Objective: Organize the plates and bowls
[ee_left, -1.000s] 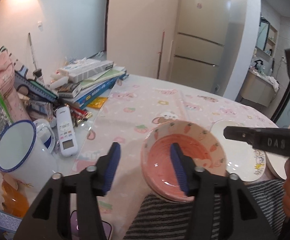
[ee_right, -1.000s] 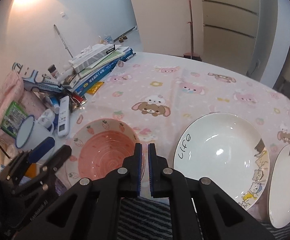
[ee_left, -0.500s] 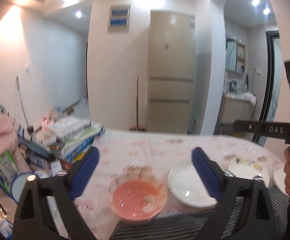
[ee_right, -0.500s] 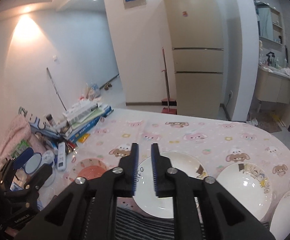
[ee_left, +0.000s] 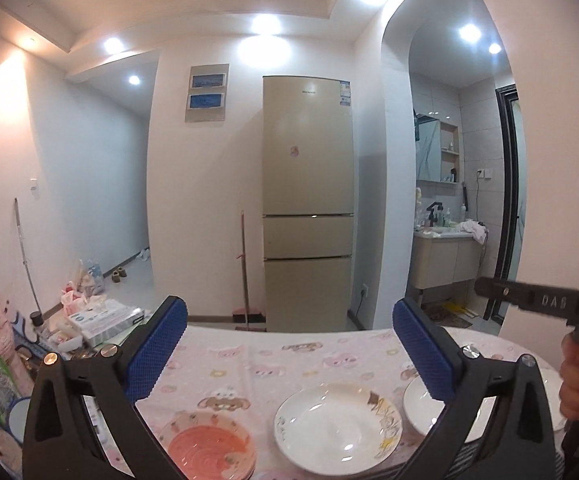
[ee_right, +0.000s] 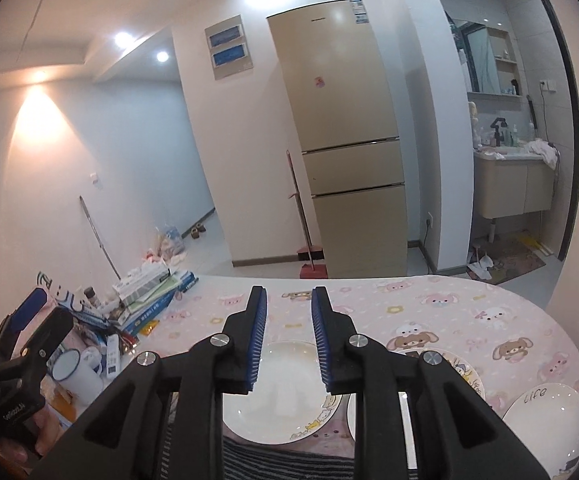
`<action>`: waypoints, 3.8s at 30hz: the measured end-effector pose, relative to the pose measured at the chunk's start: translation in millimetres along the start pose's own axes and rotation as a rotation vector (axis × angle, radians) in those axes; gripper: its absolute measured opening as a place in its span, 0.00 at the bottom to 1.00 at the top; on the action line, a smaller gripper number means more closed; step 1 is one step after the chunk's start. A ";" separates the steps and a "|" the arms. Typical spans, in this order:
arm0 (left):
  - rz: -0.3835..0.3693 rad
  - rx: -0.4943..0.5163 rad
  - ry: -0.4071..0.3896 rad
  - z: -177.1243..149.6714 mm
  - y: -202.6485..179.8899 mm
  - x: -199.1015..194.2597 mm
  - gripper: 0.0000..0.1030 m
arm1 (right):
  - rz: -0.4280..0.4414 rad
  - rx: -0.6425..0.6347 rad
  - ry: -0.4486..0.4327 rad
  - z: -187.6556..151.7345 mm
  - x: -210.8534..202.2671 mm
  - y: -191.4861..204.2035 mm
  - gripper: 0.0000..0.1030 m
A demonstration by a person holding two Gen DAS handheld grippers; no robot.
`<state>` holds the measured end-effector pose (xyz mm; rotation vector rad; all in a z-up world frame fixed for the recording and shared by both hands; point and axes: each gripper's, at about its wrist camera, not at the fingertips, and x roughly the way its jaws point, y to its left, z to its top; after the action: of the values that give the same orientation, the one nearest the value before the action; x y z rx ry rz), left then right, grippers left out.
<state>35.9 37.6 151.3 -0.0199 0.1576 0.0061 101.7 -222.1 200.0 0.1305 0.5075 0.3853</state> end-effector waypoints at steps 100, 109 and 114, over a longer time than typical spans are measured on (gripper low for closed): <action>0.109 -0.021 0.959 -176.9 5.6 253.2 0.19 | 0.067 0.136 0.623 -122.7 226.3 -80.7 0.15; 0.057 -0.015 0.946 -174.2 -1.6 247.6 0.19 | -0.021 0.083 0.646 -122.6 224.4 -76.4 0.15; 0.063 0.006 0.955 -176.6 -4.8 249.1 0.19 | -0.026 0.084 0.649 -126.4 230.5 -78.7 0.15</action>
<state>254.2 30.3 -62.1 -0.0102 1.1130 0.0592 249.9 -201.0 -30.0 0.0769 1.1655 0.3780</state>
